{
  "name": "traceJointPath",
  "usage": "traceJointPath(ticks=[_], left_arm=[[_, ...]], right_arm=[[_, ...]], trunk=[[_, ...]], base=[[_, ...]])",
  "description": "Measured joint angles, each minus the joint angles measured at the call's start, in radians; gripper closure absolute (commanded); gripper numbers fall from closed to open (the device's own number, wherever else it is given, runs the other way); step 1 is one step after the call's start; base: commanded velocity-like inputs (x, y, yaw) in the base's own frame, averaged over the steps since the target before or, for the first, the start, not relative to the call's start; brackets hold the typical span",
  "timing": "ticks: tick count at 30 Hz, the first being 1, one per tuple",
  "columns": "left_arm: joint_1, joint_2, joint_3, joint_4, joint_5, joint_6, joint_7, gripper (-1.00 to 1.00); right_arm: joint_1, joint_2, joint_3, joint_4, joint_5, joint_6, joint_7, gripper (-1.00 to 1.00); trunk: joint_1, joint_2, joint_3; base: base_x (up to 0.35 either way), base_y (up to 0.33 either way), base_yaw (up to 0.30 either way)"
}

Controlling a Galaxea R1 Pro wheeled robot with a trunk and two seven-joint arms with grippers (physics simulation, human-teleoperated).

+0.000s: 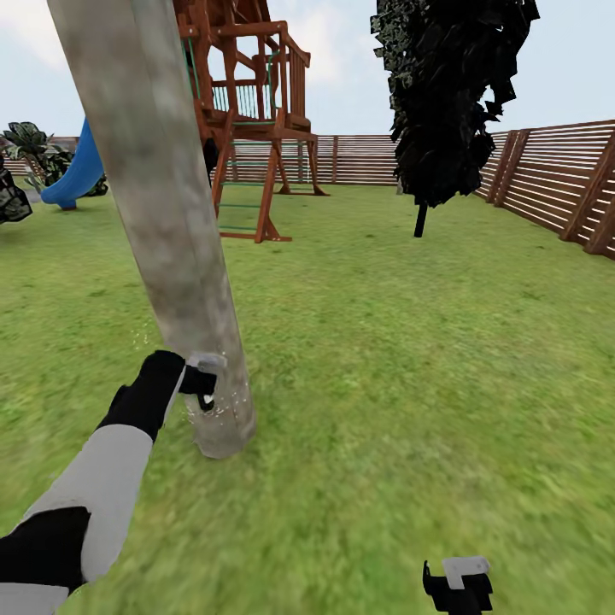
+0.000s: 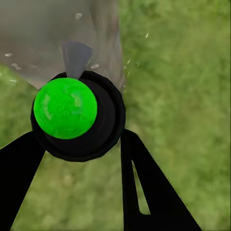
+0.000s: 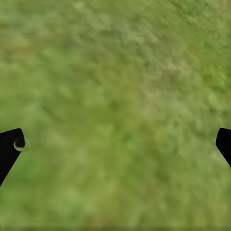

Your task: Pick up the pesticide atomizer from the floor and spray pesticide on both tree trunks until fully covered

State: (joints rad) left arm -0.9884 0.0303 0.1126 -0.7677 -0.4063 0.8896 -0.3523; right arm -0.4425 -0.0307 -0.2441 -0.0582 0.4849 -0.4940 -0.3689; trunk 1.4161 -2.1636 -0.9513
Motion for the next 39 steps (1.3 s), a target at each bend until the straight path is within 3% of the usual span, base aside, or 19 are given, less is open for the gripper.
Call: traceJointPath(ticks=[1,2,3,4,5,8,10,14,15,16,18,39], left_arm=[[-0.013,0.022,0.002,0.000,-0.005,0.002,0.000,1.00],[-0.021,0.068,0.005,0.001,0.006,0.005,-0.008,1.00],[-0.023,0.098,0.005,0.001,-0.012,0.002,-0.028,1.00],[-0.024,0.114,0.005,0.002,0.006,0.006,-0.054,1.00],[-0.024,0.122,0.001,0.002,0.005,0.007,-0.078,1.00],[-0.044,0.088,-0.003,-0.015,0.013,0.038,-0.096,1.00],[-0.063,0.085,-0.003,-0.035,0.001,0.087,-0.096,1.00],[-0.065,0.117,0.003,-0.044,-0.007,0.099,-0.097,1.00],[-0.063,0.130,0.004,-0.044,-0.009,0.099,-0.097,1.00],[-0.060,0.160,0.005,-0.044,-0.010,0.099,-0.097,1.00],[-0.058,0.187,0.004,-0.044,-0.006,0.100,-0.097,1.00],[-0.049,0.190,0.006,-0.030,0.000,0.095,-0.089,1.00]], right_arm=[[0.000,0.000,0.000,0.000,0.000,0.000,0.000,-1.00],[0.000,0.000,0.000,0.000,0.000,0.000,0.000,-1.00],[0.000,0.000,0.000,0.000,0.000,0.000,0.000,-1.00],[0.000,0.000,0.000,0.000,0.000,0.000,0.000,-1.00],[0.000,0.000,0.000,0.000,0.000,0.000,0.000,-1.00],[0.000,0.000,0.000,0.000,0.000,0.000,0.000,-1.00],[0.000,0.000,0.000,0.000,0.000,0.000,0.000,-1.00],[0.000,0.000,0.000,-0.001,0.000,0.000,0.000,-1.00],[0.001,0.000,0.000,-0.001,0.000,0.000,0.000,-1.00],[0.000,-0.001,0.000,0.000,0.000,0.000,0.000,-1.00],[0.000,-0.002,0.000,0.000,0.000,0.000,0.000,-1.00],[0.000,-0.002,0.000,-0.001,0.000,0.000,-0.001,-1.00]], trunk=[[0.000,0.000,0.000],[0.000,0.000,0.000],[0.000,0.000,0.000],[0.000,0.000,0.000],[0.000,0.000,0.000],[0.000,0.000,0.000],[0.000,0.000,0.000],[0.000,0.000,0.000],[0.000,0.000,0.000],[0.000,0.000,0.000],[0.000,0.000,0.000],[0.000,0.000,0.000]], base=[[0.000,0.000,0.000],[0.000,0.000,0.000],[0.000,0.000,0.000],[0.000,0.000,0.000],[0.000,0.000,0.000],[0.000,0.000,0.000],[0.000,0.000,0.000],[0.000,0.000,0.000],[0.000,0.000,0.000],[0.000,0.000,0.000],[0.000,0.000,0.000],[0.038,-0.230,0.000]])
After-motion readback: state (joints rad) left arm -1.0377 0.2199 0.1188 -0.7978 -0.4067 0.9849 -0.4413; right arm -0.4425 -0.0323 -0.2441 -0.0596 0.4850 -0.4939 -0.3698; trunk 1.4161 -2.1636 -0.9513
